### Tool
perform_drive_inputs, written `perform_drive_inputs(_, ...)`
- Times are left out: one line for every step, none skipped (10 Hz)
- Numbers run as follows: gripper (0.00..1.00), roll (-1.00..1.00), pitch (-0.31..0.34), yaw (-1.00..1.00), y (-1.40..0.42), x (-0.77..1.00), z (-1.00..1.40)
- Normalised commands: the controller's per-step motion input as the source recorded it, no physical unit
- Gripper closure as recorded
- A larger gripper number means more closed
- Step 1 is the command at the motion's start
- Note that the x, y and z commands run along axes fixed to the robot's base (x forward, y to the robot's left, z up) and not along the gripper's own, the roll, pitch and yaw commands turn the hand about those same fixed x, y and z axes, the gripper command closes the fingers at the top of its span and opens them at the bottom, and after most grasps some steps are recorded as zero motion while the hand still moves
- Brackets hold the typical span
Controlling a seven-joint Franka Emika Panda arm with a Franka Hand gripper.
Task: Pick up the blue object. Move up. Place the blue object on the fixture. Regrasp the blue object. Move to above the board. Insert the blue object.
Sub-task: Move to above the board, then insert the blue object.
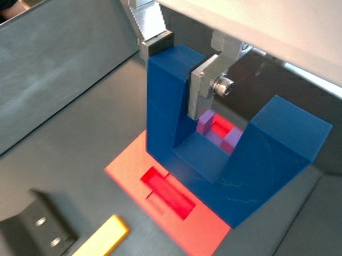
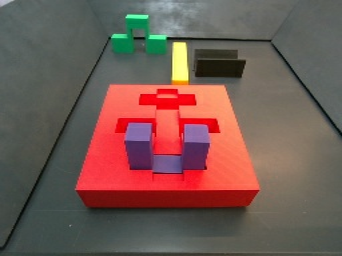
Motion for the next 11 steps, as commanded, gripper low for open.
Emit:
perform_drive_inputs(1.0,-0.29,-0.025,-0.01,0.0,-0.03,0.0)
perform_drive_inputs(1.0,-0.22,-0.02,-0.01,0.01,-0.02,0.0)
perform_drive_inputs(1.0,-0.01,0.0,0.0,0.0,0.0,0.0)
perform_drive_inputs(1.0,-0.13,-0.066,0.0,0.05,0.05,-0.12)
perform_drive_inputs(1.0,-0.23,-0.147,-0.07,0.17,0.17,-0.27)
perform_drive_inputs(1.0,-0.35,-0.213,-0.11,0.26,0.27,-0.34)
perform_drive_inputs(1.0,-0.37,-0.223,-0.06,0.25,0.42,-0.31)
perform_drive_inputs(1.0,-0.37,-0.227,-0.07,0.23,0.44,-0.31)
perform_drive_inputs(1.0,-0.37,-0.224,-0.05,0.22,0.44,-0.32)
perform_drive_inputs(1.0,-0.33,-0.204,0.0,0.21,0.46,-0.43)
perform_drive_inputs(1.0,-0.27,-0.166,0.0,0.17,0.42,-0.59)
